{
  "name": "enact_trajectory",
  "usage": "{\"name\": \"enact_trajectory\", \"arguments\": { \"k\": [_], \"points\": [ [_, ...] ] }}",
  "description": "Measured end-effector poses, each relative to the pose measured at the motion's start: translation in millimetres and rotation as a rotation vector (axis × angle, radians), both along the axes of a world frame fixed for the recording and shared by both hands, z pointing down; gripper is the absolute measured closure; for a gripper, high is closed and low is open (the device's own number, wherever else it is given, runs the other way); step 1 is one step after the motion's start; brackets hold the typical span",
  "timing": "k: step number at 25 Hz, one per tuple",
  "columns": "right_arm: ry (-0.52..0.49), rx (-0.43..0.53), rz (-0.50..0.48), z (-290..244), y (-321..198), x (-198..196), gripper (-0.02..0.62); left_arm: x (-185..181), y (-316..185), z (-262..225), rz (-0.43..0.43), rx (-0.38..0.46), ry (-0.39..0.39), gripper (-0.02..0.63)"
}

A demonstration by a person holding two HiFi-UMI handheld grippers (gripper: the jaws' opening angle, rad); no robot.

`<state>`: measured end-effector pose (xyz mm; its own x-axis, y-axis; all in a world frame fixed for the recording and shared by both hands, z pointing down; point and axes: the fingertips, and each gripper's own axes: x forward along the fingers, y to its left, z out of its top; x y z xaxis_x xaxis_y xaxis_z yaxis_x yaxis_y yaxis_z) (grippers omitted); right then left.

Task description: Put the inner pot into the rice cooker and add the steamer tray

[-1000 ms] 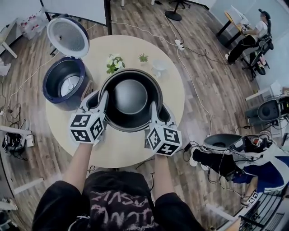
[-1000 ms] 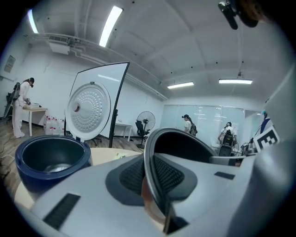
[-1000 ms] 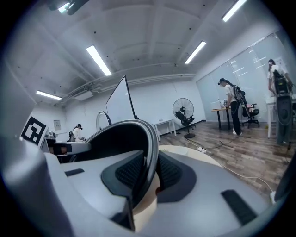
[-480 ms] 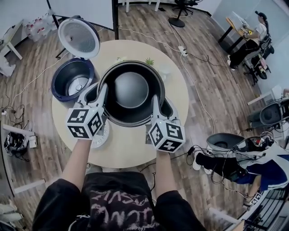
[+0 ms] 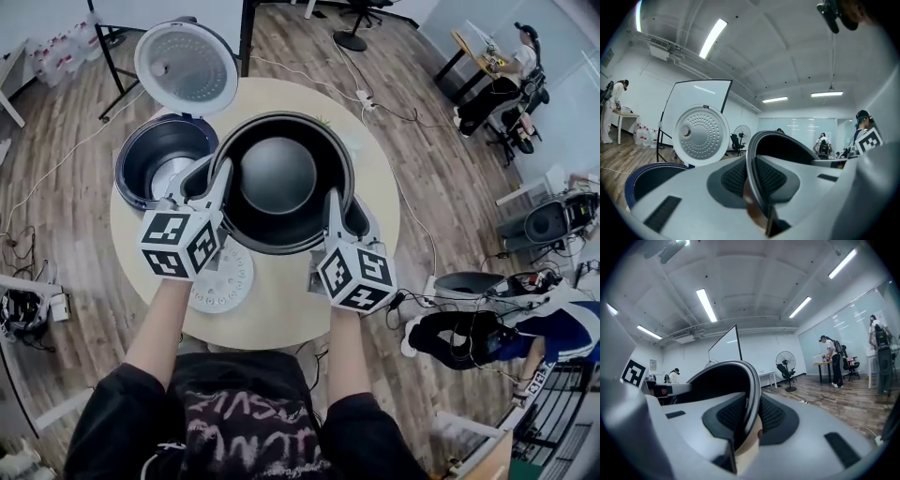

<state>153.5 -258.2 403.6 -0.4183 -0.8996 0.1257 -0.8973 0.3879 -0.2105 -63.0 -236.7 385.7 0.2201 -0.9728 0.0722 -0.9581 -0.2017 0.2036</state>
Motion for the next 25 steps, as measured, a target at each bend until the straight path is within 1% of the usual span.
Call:
{"name": "enact_trajectory", "arguments": {
  "k": [6,12,18,25],
  "points": [
    [-0.012,0.02,0.066,-16,13,-63,0.511,-64,0,-17,0.059,0.025,-0.001,0.541],
    [0.0,0.023,0.087,-28,17,-138,0.511,-139,-1,-25,0.09,0.019,0.023,0.541],
    [0.017,0.028,0.071,-41,22,-198,0.509,-199,5,-37,0.085,0.024,0.034,0.54],
    [0.042,0.011,0.028,-39,7,-238,0.509,-239,0,-29,0.045,0.006,0.064,0.54]
  ]
}}
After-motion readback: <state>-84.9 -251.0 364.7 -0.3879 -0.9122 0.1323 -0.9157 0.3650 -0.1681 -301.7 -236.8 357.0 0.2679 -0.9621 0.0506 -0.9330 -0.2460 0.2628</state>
